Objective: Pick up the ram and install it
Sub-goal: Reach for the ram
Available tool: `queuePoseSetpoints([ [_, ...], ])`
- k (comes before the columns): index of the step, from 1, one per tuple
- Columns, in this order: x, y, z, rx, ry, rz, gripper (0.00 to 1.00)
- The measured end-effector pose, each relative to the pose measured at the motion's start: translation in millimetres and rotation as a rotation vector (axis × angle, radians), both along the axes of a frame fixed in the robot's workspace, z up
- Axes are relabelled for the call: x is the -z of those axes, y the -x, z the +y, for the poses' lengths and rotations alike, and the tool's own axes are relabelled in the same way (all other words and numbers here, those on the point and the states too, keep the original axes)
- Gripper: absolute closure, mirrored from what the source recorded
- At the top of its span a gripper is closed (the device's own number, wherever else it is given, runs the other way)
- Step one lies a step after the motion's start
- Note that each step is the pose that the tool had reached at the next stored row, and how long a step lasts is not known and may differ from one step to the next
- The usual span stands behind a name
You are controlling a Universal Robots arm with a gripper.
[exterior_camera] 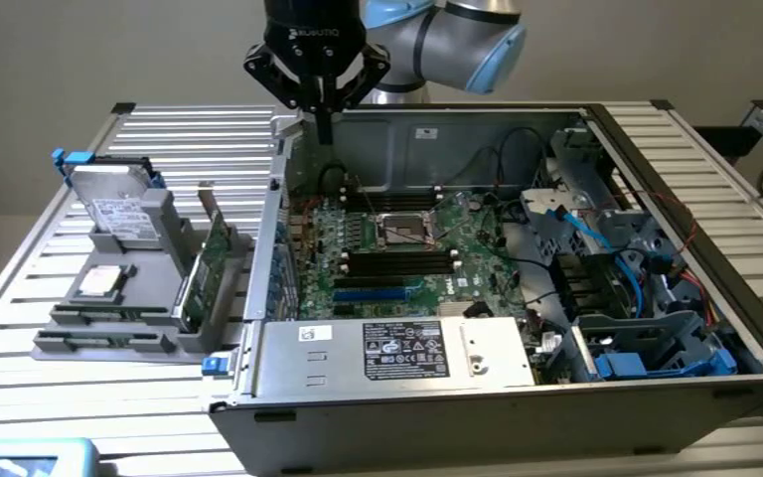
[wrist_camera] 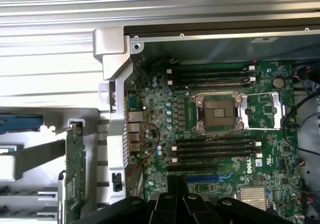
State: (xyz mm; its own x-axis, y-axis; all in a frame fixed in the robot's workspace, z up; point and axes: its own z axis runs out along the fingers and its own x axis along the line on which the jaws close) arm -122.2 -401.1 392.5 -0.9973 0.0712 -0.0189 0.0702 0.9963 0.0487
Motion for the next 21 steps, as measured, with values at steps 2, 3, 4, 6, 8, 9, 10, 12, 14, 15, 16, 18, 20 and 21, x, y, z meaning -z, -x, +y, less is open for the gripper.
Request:
queuePoseSetpoints([
  [2, 0.1, 1.8, -2.3, 0.0, -0.0001, -0.0001, 0.89],
  [3, 0.1, 3.7, -3.0, 0.0, -0.0001, 0.0, 0.89],
  [4, 0.2, 7.2, -3.6, 0.0, 0.0, 0.0, 0.89],
  [6, 0.5, 15.8, -3.8, 0.0, -0.0001, 0.0, 0.89],
  [8, 0.9, 24.9, -3.9, 0.0, 0.0, 0.0001, 0.89],
  [9, 1.1, 29.2, -3.9, 0.0, 0.0, 0.0001, 0.89],
  [10, 1.4, 33.9, -4.0, 0.0, 0.0, 0.0, 0.89],
  [12, 1.8, 43.1, -4.1, 0.0, 0.0, 0.0, 0.89],
  [14, 2.1, 52.2, -4.7, 0.0, 0.0, 0.0001, 0.89],
  [15, 2.6, 56.4, -5.4, 0.0, -0.0001, 0.0002, 0.89],
  [16, 3.3, 60.6, -6.4, 0.0, 0.0, 0.002, 0.89],
  [18, 5.1, 68.0, -8.5, 0.0, 0.0, 0.0084, 0.89],
  [20, 7.6, 75.5, -10.9, 0.0, 0.0, 0.0142, 0.89],
  [21, 8.9, 78.9, -12.0, 0.0, 0.0, 0.017, 0.89],
])
